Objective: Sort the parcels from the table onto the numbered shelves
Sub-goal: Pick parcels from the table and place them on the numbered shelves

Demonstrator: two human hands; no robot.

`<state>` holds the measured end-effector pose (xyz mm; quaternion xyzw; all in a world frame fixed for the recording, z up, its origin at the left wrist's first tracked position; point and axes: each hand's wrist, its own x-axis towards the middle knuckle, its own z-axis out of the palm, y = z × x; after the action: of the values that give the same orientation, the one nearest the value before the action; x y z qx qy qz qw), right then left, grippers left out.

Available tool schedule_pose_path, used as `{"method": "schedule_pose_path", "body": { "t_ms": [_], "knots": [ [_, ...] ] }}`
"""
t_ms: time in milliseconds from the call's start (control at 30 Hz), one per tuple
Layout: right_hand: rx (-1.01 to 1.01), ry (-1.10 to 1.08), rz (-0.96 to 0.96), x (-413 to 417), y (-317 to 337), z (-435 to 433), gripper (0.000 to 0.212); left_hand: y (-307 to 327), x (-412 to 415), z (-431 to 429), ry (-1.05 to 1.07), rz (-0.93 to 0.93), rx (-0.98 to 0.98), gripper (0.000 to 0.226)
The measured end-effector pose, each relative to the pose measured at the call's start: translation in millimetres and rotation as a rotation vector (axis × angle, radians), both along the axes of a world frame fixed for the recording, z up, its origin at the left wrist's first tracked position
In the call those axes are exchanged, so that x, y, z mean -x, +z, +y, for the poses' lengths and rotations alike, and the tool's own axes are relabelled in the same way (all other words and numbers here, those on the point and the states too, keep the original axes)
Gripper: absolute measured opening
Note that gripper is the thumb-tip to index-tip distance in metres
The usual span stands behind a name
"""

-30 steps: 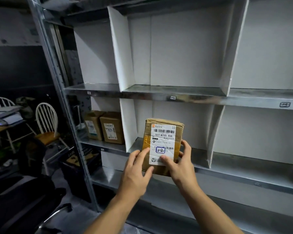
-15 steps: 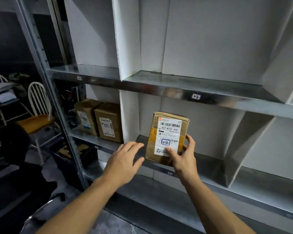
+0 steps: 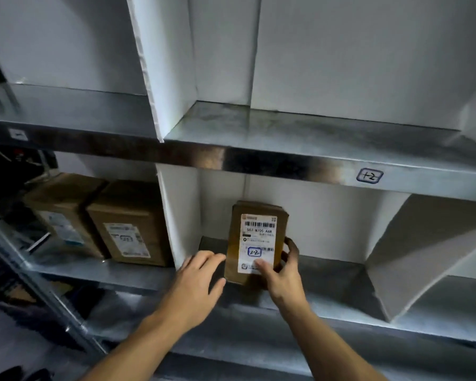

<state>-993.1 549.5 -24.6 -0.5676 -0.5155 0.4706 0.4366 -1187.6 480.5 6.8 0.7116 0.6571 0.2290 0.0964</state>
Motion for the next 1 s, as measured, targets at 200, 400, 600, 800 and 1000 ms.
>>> {"method": "schedule_pose_path", "body": {
  "t_ms": [200, 400, 600, 800, 1000],
  "knots": [
    [0.008, -0.041, -0.063, 19.6, -21.6, 21.2, 0.075, -9.1, 11.2, 24.0, -0.097, -0.030, 0.069, 0.049],
    [0.060, -0.028, -0.097, 22.8, -31.6, 25.0, 0.091, -10.9, 11.2, 31.3, -0.095, -0.076, 0.109, 0.055],
    [0.133, -0.015, -0.193, 26.5, -42.6, 27.1, 0.085, -14.6, 13.0, 35.8, -0.082, -0.093, 0.131, 0.057],
    [0.135, -0.016, -0.180, 35.7, -37.7, 46.7, 0.087, -27.8, 23.7, 33.9, -0.076, -0.127, 0.151, 0.057],
    [0.116, 0.002, -0.344, 22.1, -30.6, 30.2, 0.091, -28.4, 25.5, 28.1, -0.121, -0.100, 0.147, 0.057]
  ]
}}
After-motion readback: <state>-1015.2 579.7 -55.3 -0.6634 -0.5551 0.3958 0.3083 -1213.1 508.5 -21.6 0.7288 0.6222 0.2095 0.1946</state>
